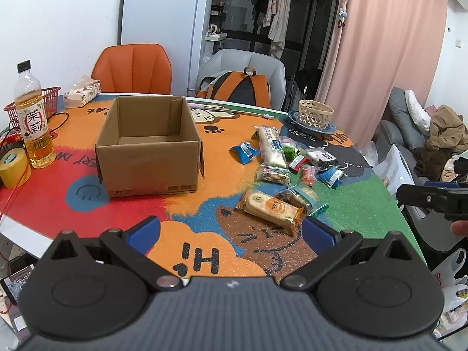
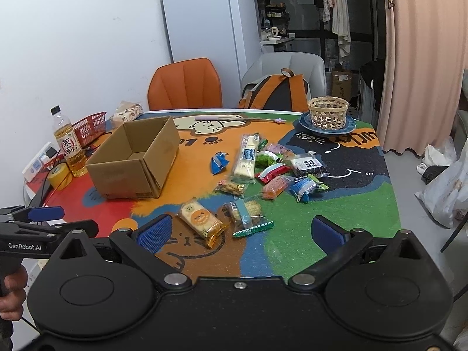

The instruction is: Organize snacks

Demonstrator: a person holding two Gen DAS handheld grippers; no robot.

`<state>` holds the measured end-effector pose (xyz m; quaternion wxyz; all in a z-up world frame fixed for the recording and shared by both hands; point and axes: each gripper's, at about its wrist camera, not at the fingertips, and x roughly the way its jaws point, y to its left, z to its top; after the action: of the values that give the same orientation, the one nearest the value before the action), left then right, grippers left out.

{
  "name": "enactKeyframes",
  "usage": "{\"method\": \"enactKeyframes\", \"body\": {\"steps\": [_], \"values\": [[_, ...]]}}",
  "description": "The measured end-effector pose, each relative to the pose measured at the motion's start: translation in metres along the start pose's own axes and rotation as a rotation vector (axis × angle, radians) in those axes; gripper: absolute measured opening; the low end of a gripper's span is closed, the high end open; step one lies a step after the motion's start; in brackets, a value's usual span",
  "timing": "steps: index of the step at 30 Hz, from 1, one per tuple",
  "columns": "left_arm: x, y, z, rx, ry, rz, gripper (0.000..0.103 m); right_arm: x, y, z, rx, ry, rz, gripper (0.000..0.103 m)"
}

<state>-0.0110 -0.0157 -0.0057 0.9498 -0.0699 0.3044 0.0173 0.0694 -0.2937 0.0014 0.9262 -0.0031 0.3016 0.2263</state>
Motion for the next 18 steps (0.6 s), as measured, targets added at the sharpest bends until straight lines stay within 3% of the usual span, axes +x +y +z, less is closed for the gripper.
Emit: {"method": "enactKeyframes", "body": {"steps": [18], "values": [[0.0007, -0.0007, 0.0002, -0.007, -0.005, -0.011, 0.102, -0.0012, 0.002, 0.0007, -0.009, -0.008, -0.002, 0.103]]}}
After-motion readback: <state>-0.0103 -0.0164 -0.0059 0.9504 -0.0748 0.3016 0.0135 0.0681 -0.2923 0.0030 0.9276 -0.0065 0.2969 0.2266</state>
